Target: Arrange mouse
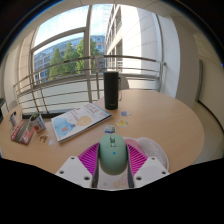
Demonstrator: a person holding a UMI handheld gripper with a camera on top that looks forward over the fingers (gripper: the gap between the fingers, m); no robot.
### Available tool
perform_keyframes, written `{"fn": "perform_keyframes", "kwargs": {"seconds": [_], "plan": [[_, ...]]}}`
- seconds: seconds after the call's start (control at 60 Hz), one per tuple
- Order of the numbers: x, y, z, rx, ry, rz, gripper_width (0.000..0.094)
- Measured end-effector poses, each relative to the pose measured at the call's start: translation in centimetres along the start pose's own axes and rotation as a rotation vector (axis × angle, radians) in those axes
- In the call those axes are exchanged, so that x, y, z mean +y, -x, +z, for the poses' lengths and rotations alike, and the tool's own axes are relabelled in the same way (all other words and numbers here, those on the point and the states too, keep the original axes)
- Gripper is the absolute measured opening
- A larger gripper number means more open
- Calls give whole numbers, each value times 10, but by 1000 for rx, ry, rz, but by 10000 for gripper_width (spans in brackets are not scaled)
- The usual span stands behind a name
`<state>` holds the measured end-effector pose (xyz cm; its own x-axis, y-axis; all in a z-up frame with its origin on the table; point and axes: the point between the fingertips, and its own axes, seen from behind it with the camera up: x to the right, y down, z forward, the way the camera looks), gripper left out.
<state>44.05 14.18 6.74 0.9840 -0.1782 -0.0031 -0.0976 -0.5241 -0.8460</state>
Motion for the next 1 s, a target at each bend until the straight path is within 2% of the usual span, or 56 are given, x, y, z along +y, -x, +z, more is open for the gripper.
{"fn": "perform_keyframes", "kwargs": {"seconds": [0.083,0.117,0.283,0.317,0.417,0.533,0.733,1.0], "plan": [[15,-23,5,19,62,6,403],[39,-29,22,19,65,7,409],[69,-44,32,28,132,-20,523],[67,-45,30,28,124,-17,580],[61,-47,11,28,115,-21,856],[47,-54,-29,73,88,-43,849],[18,-42,-135,94,11,-97,846],[31,-21,-259,90,-14,-98,848]]}}
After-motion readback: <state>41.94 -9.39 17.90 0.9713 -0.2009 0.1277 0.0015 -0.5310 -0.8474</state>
